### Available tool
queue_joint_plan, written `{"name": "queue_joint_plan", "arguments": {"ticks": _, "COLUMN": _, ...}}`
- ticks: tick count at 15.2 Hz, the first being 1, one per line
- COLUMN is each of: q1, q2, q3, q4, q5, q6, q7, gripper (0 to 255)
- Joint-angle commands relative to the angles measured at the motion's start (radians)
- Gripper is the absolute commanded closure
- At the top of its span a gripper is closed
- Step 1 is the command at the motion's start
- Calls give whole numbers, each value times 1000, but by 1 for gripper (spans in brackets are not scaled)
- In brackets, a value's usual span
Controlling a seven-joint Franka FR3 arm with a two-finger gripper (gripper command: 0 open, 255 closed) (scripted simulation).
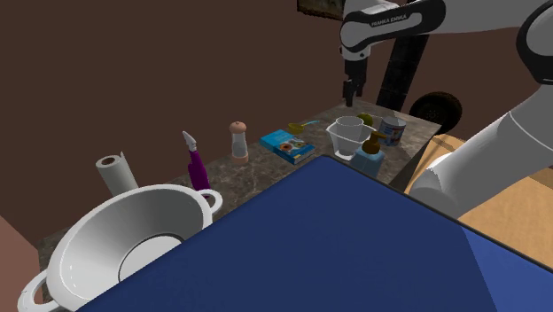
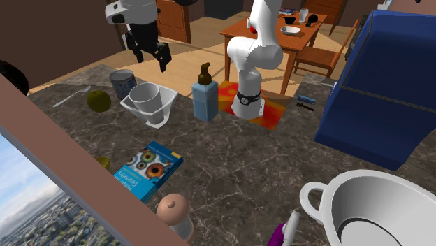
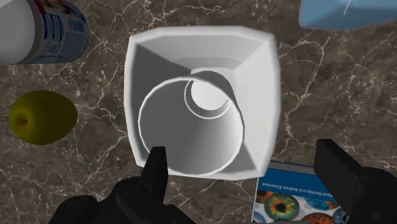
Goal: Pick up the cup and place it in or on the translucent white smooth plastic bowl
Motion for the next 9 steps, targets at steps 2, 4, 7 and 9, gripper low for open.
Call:
{"name": "queue_joint_plan", "arguments": {"ticks": 2, "q1": 7, "q2": 3, "q3": 15, "q4": 78, "q5": 11, "q6": -79, "q7": -5, "gripper": 0}}
{"name": "queue_joint_plan", "arguments": {"ticks": 4, "q1": 7, "q2": 2, "q3": 15, "q4": 78, "q5": 11, "q6": -79, "q7": -5, "gripper": 0}}
{"name": "queue_joint_plan", "arguments": {"ticks": 7, "q1": 7, "q2": 3, "q3": 15, "q4": 78, "q5": 11, "q6": -79, "q7": -5, "gripper": 0}}
{"name": "queue_joint_plan", "arguments": {"ticks": 9, "q1": 7, "q2": 3, "q3": 15, "q4": 78, "q5": 11, "q6": -79, "q7": -5, "gripper": 0}}
